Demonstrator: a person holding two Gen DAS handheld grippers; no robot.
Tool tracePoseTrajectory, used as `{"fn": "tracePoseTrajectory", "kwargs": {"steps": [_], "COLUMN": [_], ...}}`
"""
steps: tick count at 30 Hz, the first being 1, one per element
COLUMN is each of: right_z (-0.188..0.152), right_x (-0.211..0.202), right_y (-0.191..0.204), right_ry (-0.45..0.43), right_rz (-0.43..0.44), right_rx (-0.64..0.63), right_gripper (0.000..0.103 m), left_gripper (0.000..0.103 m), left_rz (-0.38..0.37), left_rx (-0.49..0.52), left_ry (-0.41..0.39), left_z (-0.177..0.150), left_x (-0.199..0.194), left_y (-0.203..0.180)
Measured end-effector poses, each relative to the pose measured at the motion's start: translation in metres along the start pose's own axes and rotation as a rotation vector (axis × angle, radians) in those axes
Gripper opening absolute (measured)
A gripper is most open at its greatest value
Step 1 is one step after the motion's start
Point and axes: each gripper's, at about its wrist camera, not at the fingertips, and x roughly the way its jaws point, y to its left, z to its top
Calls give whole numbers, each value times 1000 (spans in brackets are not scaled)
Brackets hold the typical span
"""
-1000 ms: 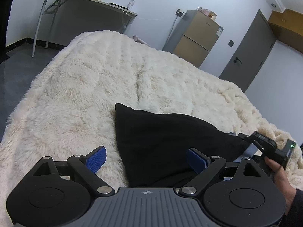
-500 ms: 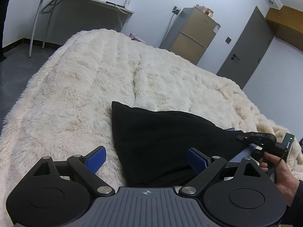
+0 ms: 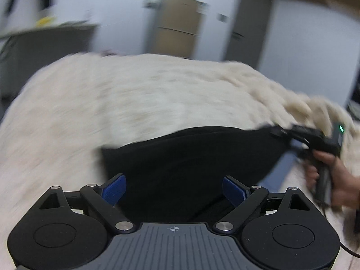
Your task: Fold clothes
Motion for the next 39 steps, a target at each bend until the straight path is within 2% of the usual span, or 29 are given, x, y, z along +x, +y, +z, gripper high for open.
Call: {"fn": "tracePoseTrajectory", "kwargs": {"steps": [2, 3, 4, 6, 7, 8, 10, 16, 20, 22, 24, 28, 30, 31, 34, 36, 38, 39], "right_z": [-3, -6, -8, -15, -18, -19, -18, -17, -3, 6, 14, 23, 18, 17, 3, -5, -17, -26], "right_x": [2, 4, 5, 6, 6, 7, 7, 3, -9, -12, -12, -25, -34, -37, -48, -54, -58, -60], "right_y": [-1, -2, -3, -4, -5, -4, -4, -5, -9, -10, -9, 36, 83, 91, 149, 171, 196, 211], "right_ry": [-11, -18, -24, -39, -47, -49, -47, -48, -65, -65, -56, -93, -116, -119, -133, -143, -151, -154], "right_rz": [16, 20, 25, 27, 28, 31, 38, 51, 50, 39, 27, 2, -11, -9, 40, 59, 76, 85], "right_rx": [-16, -34, -51, -78, -91, -98, -105, -110, -15, 47, 88, -41, -220, -252, -420, -480, -548, -588], "right_gripper": [47, 46, 47, 47, 49, 51, 56, 58, 55, 31, 17, 14, 13, 13, 13, 13, 13, 13], "left_gripper": [63, 58, 45, 33, 19, 12, 11, 11, 12, 12, 12, 12, 12, 12, 12, 12, 12, 12], "left_rz": [-36, -44, -49, -37, -28, -23, -29, -19, -16, -15, -13, -10, -15, -26, -64, -79, -90, -89], "left_rx": [65, 76, 84, 80, 75, 69, 56, 43, 25, 16, 7, -11, -20, -32, -81, -104, -162, -224], "left_ry": [23, 34, 44, 38, 29, 22, 11, 4, 13, 18, 22, 32, 34, 34, 32, 24, -10, -43], "left_z": [13, 17, 20, 17, 14, 11, 3, 0, 1, 1, 2, 3, 2, 2, 1, 1, 3, 6], "left_x": [34, 51, 66, 85, 94, 101, 109, 116, 119, 121, 122, 126, 127, 126, 124, 119, 102, 85], "left_y": [-31, -44, -55, -67, -72, -77, -78, -78, -77, -77, -76, -75, -74, -72, -63, -57, -44, -30]}}
